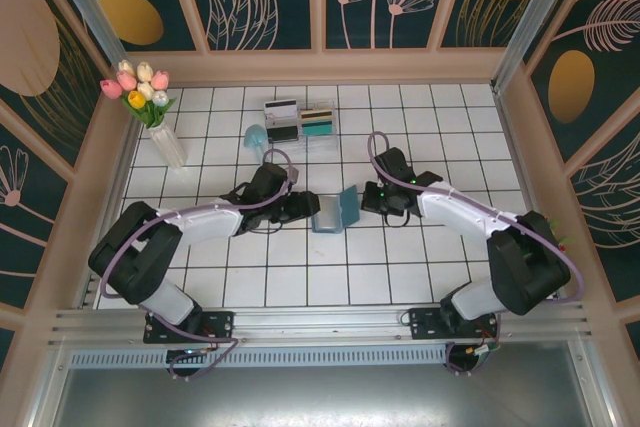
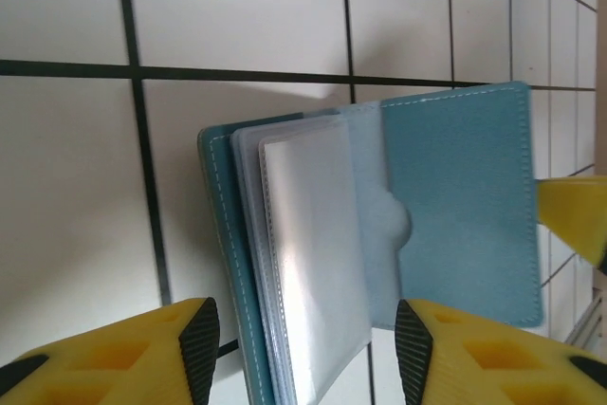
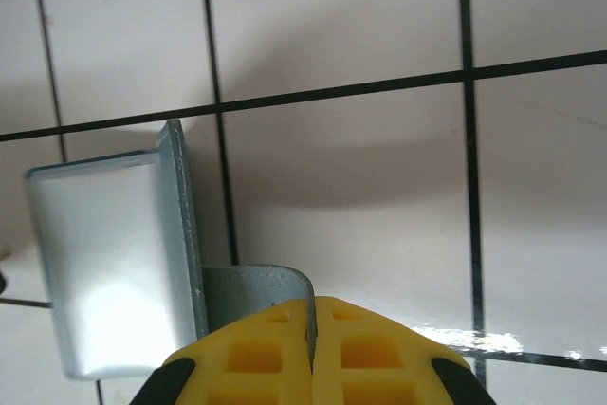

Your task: Take the credit cards out of the card holder

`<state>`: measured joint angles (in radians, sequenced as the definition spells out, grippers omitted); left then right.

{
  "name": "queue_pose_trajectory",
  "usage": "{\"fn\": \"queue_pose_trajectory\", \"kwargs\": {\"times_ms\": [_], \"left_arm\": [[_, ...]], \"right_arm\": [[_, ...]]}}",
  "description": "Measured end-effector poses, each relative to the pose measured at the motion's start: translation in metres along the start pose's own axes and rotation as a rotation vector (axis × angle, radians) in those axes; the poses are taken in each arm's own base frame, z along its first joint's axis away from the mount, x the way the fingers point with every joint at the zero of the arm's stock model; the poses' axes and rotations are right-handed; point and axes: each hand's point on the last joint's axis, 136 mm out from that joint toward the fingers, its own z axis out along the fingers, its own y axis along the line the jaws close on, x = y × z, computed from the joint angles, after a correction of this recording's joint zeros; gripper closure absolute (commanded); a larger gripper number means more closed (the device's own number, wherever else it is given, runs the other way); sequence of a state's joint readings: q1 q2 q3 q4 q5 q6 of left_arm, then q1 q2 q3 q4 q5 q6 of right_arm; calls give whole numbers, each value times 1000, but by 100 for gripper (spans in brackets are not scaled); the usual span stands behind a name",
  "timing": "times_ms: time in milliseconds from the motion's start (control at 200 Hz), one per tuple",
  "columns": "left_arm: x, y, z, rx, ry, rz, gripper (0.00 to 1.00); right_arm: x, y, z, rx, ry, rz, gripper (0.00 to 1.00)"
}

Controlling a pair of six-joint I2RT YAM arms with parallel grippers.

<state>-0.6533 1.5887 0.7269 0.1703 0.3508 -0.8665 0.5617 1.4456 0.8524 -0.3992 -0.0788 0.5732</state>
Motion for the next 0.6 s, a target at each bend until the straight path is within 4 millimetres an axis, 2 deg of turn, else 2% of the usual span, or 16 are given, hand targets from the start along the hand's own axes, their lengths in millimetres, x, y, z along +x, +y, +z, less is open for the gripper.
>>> {"fn": "queue_pose_trajectory", "kwargs": {"times_ms": [195, 365, 425, 500, 601], "left_arm": [[0, -11, 6, 53, 27, -9, 52], [-1, -12, 11, 52, 37, -10, 62], [-2, -9, 11, 30, 32, 1, 61], [-6, -4, 10, -8, 17, 14, 55], [-6, 2, 8, -44, 9, 24, 53]], "right_arm": [[5, -9, 7, 31, 20, 7, 100], [6, -10, 8, 34, 22, 7, 100], [7, -11, 10, 40, 27, 8, 100], [10, -15, 13, 52, 36, 9, 100], [15, -20, 17, 66, 50, 11, 100]]}}
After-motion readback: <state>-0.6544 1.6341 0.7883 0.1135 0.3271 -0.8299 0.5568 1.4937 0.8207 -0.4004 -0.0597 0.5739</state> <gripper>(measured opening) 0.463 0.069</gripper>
